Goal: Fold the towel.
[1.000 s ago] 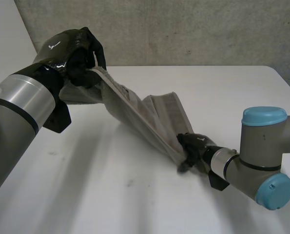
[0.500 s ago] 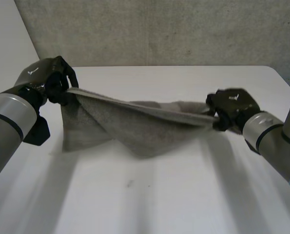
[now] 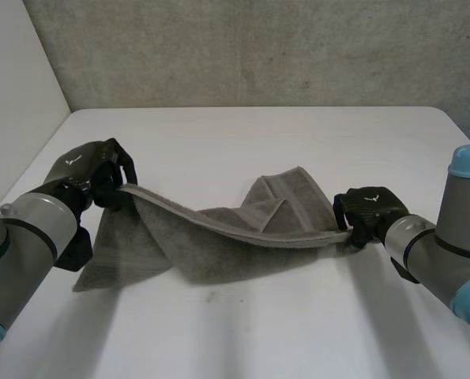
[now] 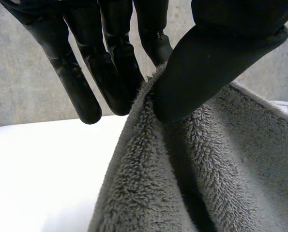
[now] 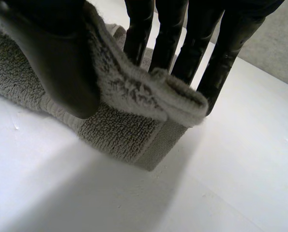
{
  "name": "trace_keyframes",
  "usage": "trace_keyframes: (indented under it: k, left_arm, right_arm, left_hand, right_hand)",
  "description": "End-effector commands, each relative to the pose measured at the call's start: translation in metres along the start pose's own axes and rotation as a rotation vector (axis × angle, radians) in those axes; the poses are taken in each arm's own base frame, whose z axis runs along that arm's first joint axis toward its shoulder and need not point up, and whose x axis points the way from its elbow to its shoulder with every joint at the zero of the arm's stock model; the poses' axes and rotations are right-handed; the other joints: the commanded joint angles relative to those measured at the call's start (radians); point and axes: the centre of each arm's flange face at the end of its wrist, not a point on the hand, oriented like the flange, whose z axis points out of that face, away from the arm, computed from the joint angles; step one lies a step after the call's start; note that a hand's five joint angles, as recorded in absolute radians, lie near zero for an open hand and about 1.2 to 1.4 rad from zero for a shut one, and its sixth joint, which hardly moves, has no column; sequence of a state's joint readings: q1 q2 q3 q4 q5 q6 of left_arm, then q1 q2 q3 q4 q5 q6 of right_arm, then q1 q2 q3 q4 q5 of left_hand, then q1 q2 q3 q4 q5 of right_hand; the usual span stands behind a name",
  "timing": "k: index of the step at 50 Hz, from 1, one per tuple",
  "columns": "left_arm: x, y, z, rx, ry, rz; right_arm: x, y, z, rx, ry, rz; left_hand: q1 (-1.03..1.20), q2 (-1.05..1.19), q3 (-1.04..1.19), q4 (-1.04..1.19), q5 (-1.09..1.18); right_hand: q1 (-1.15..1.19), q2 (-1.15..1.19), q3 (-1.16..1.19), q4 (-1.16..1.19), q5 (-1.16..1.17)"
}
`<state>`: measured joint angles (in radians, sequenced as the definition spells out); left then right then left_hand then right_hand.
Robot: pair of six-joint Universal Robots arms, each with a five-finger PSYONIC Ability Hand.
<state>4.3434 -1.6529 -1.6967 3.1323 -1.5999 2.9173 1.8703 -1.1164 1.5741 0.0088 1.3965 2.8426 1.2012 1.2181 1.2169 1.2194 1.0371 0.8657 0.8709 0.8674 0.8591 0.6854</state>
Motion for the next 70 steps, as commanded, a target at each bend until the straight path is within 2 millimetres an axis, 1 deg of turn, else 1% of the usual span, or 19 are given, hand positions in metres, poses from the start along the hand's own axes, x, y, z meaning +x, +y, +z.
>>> trace_keyframes:
  k: [1,5,7,8,15,23,28,32,37,44,48,50,53,55,56,58,61,64,70]
  left_arm:
    - [-0.001,0.002,0.001,-0.005,-0.002,0.002]
    - [0.001,-0.001,0.0,0.001,0.002,0.007]
    - [0.004,-0.012,-0.004,0.037,0.012,0.013]
    - [0.004,-0.013,-0.004,0.038,0.012,0.013]
    - [0.024,-0.092,-0.049,0.295,0.089,0.153]
    - [0.038,-0.158,-0.089,0.432,0.089,0.261]
    - [0.041,-0.178,-0.101,0.422,0.082,0.272]
    - [0.038,-0.173,-0.082,0.342,0.063,0.292]
    - [0.025,-0.155,-0.042,0.227,0.02,0.328]
    - [0.008,-0.094,0.038,-0.014,-0.003,0.355]
    - [0.005,-0.084,0.07,-0.014,-0.005,0.355]
    - [0.007,-0.098,0.095,0.091,-0.001,0.356]
    - [0.011,-0.116,0.102,0.186,0.001,0.354]
    - [0.02,-0.158,0.102,0.392,0.008,0.344]
    - [0.02,-0.158,0.102,0.393,0.008,0.344]
    - [0.027,-0.189,0.093,0.543,0.01,0.34]
    - [0.031,-0.206,0.075,0.61,0.012,0.333]
    - [0.031,-0.205,0.07,0.597,0.012,0.329]
    - [0.02,-0.155,0.061,0.402,0.012,0.326]
  right_arm:
    - [0.0,-0.003,0.002,0.053,0.007,-0.01]
    - [0.003,-0.012,-0.003,0.092,0.024,-0.023]
    - [0.01,-0.048,-0.024,0.205,0.063,-0.05]
    - [0.011,-0.049,-0.024,0.205,0.063,-0.05]
    - [0.026,-0.148,-0.113,0.478,0.144,-0.107]
    - [0.029,-0.207,-0.173,0.534,0.135,-0.162]
    - [0.033,-0.228,-0.189,0.579,0.172,-0.192]
    - [0.036,-0.233,-0.184,0.581,0.175,-0.194]
    - [0.039,-0.223,-0.151,0.497,0.146,-0.177]
    - [0.036,-0.189,-0.069,0.333,0.066,-0.147]
    - [0.034,-0.186,-0.036,0.342,0.064,-0.149]
    - [0.029,-0.204,-0.013,0.458,0.1,-0.164]
    - [0.027,-0.217,-0.008,0.537,0.133,-0.171]
    - [0.034,-0.249,-0.012,0.716,0.213,-0.172]
    - [0.034,-0.249,-0.012,0.717,0.214,-0.172]
    - [0.042,-0.274,-0.025,0.857,0.278,-0.164]
    - [0.042,-0.281,-0.033,0.896,0.287,-0.16]
    - [0.042,-0.284,-0.047,0.891,0.28,-0.151]
    - [0.03,-0.238,-0.04,0.626,0.19,-0.146]
  left_hand:
    - [0.195,0.178,0.179,0.177,0.185]
    - [0.195,0.178,0.179,0.177,0.185]
    - [0.195,0.178,0.179,0.177,0.185]
    - [0.195,0.178,0.179,0.177,0.185]
    - [0.195,0.178,0.179,0.177,0.185]
    - [0.195,0.178,0.179,0.177,0.185]
    - [0.195,0.178,0.179,0.177,0.185]
    - [0.195,0.178,0.179,0.177,0.185]
    - [0.195,0.178,0.179,0.177,0.185]
    - [0.195,0.178,0.179,0.177,0.185]
    - [0.195,0.178,0.179,0.177,0.185]
    - [0.195,0.178,0.179,0.177,0.185]
    - [0.195,0.178,0.179,0.177,0.185]
    - [0.195,0.178,0.179,0.177,0.185]
    - [0.195,0.178,0.179,0.177,0.185]
    - [0.195,0.178,0.179,0.177,0.185]
    - [0.195,0.178,0.179,0.177,0.185]
    - [0.195,0.178,0.179,0.177,0.185]
    - [0.195,0.178,0.179,0.177,0.185]
  right_hand:
    - [0.531,0.525,0.529,0.537,0.536]
    - [0.531,0.525,0.529,0.537,0.536]
    - [0.531,0.525,0.529,0.537,0.536]
    - [0.531,0.525,0.529,0.537,0.536]
    - [0.531,0.525,0.529,0.537,0.536]
    - [0.531,0.525,0.529,0.537,0.536]
    - [0.531,0.525,0.529,0.537,0.536]
    - [0.531,0.525,0.529,0.537,0.536]
    - [0.531,0.525,0.529,0.537,0.536]
    - [0.531,0.525,0.529,0.537,0.536]
    - [0.531,0.525,0.529,0.537,0.536]
    - [0.531,0.525,0.529,0.537,0.536]
    - [0.531,0.525,0.529,0.537,0.536]
    - [0.531,0.525,0.529,0.537,0.536]
    - [0.531,0.525,0.529,0.537,0.536]
    - [0.531,0.525,0.529,0.537,0.536]
    - [0.531,0.525,0.529,0.537,0.536]
    - [0.531,0.525,0.529,0.537,0.536]
    - [0.531,0.525,0.529,0.537,0.536]
